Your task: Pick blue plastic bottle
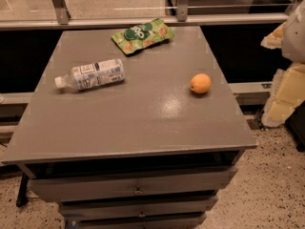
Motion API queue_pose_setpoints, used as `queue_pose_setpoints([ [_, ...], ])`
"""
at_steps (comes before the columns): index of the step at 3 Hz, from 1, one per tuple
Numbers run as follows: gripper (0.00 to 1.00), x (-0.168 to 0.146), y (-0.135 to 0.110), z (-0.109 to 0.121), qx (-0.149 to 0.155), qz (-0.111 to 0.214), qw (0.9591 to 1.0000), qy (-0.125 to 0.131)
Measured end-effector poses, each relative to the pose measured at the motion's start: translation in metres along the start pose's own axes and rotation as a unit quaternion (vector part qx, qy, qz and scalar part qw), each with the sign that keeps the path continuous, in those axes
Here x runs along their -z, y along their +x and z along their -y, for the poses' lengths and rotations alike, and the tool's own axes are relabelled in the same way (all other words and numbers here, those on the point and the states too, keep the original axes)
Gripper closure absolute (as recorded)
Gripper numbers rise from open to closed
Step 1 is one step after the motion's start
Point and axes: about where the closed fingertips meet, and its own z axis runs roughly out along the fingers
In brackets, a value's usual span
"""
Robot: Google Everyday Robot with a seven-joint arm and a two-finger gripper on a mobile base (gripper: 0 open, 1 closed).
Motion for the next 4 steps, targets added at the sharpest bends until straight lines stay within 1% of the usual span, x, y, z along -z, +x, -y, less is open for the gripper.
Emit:
queue_pose_setpoints([
  [1, 0.00, 0.000, 0.000, 0.000, 0.000, 0.000, 1.0000, 0.000],
  [2, 0.00, -0.003, -0.003, 0.003, -0.011, 0.031, 0.9995, -0.003],
  [3, 0.00, -0.025, -0.032, 0.008, -0.013, 0.087, 0.9961, -0.010],
  [4, 0.00, -0.054, -0.069, 0.018, -0.006, 0.139, 0.9902, -0.004],
])
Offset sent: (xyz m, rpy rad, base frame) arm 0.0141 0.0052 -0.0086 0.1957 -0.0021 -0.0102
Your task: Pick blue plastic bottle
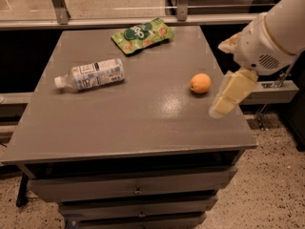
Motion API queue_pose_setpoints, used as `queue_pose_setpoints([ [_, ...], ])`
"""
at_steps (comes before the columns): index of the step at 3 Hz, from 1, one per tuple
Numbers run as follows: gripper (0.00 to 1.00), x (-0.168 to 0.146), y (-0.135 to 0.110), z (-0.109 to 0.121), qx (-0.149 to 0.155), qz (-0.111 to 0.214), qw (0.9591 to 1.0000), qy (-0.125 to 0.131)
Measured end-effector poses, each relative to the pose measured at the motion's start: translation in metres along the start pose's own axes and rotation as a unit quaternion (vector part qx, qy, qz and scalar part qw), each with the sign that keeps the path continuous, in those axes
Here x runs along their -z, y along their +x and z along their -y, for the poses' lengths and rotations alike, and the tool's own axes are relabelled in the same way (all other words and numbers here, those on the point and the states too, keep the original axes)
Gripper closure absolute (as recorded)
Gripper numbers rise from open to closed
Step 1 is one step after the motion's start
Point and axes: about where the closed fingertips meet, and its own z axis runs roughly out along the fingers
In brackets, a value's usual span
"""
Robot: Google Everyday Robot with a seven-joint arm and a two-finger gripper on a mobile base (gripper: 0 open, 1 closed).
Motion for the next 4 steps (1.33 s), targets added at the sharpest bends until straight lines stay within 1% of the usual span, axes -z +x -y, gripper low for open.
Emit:
queue_pose_setpoints([
  [1, 0.00, -0.046, -0.026, 0.009, 0.005, 0.042, 0.9991, 0.005],
  [2, 0.00, -0.081, -0.053, 0.017, 0.006, 0.075, 0.9971, 0.010],
  [3, 0.00, -0.116, -0.082, 0.022, 0.005, 0.105, 0.9943, 0.017],
  [4, 0.00, -0.116, -0.082, 0.022, 0.005, 0.105, 0.9943, 0.017],
])
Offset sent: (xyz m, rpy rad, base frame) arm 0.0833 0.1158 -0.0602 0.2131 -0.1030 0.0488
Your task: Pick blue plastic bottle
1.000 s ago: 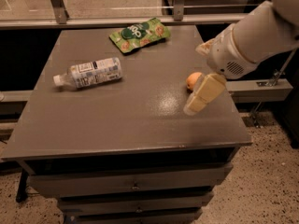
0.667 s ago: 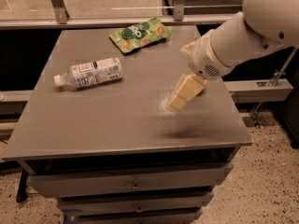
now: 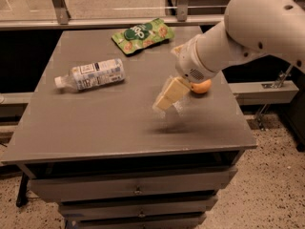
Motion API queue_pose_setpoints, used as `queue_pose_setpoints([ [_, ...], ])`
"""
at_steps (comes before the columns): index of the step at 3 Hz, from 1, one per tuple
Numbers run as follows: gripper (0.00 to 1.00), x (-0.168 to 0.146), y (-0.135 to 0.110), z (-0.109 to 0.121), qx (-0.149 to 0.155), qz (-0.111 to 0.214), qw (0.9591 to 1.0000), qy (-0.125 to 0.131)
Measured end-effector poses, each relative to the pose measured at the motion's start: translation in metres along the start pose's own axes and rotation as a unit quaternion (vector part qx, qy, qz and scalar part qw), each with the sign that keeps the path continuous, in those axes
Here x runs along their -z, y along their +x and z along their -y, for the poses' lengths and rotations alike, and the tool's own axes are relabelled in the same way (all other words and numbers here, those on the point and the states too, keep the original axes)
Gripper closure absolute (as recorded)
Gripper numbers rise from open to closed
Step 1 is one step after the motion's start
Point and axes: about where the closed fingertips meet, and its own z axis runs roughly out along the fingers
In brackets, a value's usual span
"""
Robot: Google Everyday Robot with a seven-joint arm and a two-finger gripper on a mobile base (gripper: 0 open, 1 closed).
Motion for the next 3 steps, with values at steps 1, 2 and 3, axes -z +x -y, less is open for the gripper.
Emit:
queue_pose_setpoints([
  [1, 0.00, 0.000, 0.000, 0.002, -0.019, 0.020, 0.9996, 0.009],
  [2, 0.00, -0.024, -0.009, 0.012, -0.043, 0.045, 0.9979, 0.014],
  [3, 0.00, -0.057, -0.025, 0.021, -0.062, 0.065, 0.9959, 0.009],
])
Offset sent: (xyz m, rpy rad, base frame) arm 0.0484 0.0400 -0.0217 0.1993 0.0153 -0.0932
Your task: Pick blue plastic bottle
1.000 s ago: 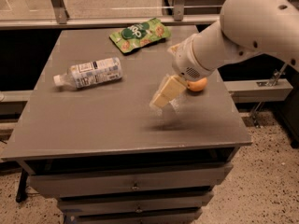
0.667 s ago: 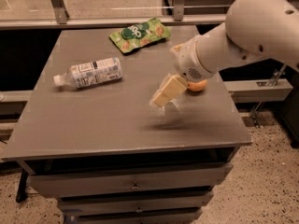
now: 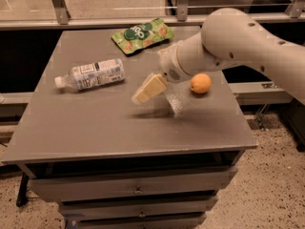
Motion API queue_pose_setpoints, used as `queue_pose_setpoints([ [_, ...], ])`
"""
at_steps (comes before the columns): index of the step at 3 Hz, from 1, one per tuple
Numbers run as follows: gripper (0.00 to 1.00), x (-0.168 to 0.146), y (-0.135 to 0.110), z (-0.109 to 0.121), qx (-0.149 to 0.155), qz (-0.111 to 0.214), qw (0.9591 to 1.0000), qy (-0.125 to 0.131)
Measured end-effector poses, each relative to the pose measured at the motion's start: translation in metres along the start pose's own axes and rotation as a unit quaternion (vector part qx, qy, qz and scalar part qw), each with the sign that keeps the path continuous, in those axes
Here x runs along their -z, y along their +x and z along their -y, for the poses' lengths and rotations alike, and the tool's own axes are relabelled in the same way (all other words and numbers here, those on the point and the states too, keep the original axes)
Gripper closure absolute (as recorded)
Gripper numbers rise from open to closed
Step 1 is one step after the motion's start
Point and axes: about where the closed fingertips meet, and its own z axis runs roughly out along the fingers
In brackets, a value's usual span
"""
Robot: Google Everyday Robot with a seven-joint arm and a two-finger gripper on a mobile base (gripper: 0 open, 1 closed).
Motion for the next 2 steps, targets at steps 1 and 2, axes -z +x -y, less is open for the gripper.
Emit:
queue_pose_setpoints([
  [1, 0.00, -0.034, -0.009, 0.003, -0.022, 0.013, 0.9996, -0.008],
  [2, 0.00, -0.072, -0.011, -0.004, -0.047, 0.018, 0.9986, -0.019],
])
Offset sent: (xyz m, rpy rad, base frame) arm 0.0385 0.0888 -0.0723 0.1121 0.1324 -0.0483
